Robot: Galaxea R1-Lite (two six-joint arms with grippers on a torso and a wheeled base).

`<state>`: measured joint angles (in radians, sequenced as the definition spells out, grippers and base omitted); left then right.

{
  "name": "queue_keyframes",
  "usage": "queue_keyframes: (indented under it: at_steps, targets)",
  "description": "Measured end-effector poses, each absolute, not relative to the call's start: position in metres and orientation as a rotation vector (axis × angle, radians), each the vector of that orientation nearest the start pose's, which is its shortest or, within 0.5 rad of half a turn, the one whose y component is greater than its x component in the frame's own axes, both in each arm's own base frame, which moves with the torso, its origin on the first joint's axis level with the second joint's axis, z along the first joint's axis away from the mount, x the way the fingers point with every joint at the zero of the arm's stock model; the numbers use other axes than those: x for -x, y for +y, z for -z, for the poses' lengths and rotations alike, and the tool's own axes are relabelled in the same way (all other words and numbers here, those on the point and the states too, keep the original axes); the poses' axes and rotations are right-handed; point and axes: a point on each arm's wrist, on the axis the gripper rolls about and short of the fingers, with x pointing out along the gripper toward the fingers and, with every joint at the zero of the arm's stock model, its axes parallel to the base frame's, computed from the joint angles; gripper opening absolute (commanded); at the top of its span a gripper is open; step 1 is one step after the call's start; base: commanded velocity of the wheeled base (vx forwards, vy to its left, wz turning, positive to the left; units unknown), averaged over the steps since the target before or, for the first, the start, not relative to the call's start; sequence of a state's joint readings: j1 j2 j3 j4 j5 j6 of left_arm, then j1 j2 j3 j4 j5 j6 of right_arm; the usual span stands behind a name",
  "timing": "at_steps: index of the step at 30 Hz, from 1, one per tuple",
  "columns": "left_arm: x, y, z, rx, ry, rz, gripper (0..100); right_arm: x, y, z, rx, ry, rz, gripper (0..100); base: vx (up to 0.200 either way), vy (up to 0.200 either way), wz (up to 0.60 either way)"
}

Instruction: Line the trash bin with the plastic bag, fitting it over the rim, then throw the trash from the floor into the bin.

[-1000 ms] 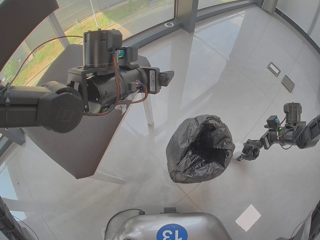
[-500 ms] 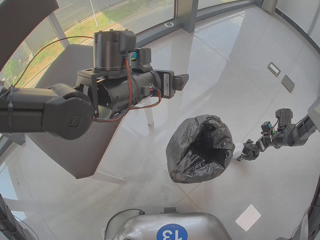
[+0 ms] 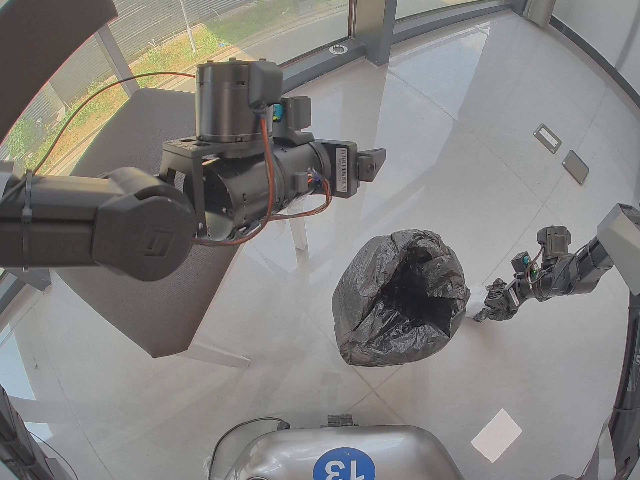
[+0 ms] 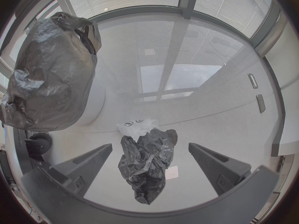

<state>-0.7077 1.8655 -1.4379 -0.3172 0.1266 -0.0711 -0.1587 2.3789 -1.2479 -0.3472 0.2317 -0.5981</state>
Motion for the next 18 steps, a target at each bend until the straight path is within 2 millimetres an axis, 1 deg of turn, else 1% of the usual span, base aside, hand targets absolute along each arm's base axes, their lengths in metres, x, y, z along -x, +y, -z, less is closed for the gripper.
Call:
queue_keyframes:
  at_steps: [9,12,13,18]
  targets:
    - [-0.290,-0.245,-0.270,0.033,0.132,0.576,100,-0.439,-0.064,0.007,0.411,0.751,-0.293,100,0.000,0.000,0.00]
    - [-0.290,-0.245,-0.270,0.037,0.134,0.576,100,-0.444,-0.065,0.008,0.409,0.747,-0.292,100,0.000,0.000,0.00]
    - [-0.290,-0.245,-0.269,0.037,0.134,0.576,100,-0.447,-0.065,0.008,0.410,0.744,-0.292,0,0.000,0.000,0.00]
    - [-0.291,-0.247,-0.267,0.036,0.140,0.578,100,-0.452,-0.066,0.012,0.407,0.753,-0.294,0,0.000,0.000,0.00]
